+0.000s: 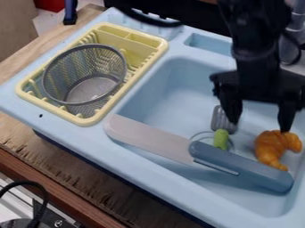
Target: Shrimp moved from the basket to the right side of the sink
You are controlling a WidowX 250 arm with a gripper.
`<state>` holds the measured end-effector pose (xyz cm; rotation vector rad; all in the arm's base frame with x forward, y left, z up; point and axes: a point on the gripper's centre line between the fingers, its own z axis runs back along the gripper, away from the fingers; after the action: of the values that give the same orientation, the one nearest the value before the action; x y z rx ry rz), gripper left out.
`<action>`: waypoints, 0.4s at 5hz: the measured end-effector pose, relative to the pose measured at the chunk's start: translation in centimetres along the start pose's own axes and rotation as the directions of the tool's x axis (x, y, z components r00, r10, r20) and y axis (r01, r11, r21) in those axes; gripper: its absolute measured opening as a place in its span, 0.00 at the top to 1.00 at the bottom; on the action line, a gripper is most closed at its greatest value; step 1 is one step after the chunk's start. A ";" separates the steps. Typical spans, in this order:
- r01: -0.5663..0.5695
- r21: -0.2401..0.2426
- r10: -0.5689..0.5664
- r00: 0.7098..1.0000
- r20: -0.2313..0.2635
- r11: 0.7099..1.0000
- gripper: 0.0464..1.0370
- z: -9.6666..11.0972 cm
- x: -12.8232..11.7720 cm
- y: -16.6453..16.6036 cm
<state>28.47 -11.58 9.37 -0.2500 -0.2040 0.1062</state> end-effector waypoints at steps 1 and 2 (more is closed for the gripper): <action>-0.062 -0.033 0.063 0.997 0.034 0.998 0.04 3.0 1.1 0.7; -0.108 0.039 0.107 0.994 0.023 0.993 0.04 4.5 1.4 2.3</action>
<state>28.72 -8.08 13.33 -0.2201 -0.2095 0.2198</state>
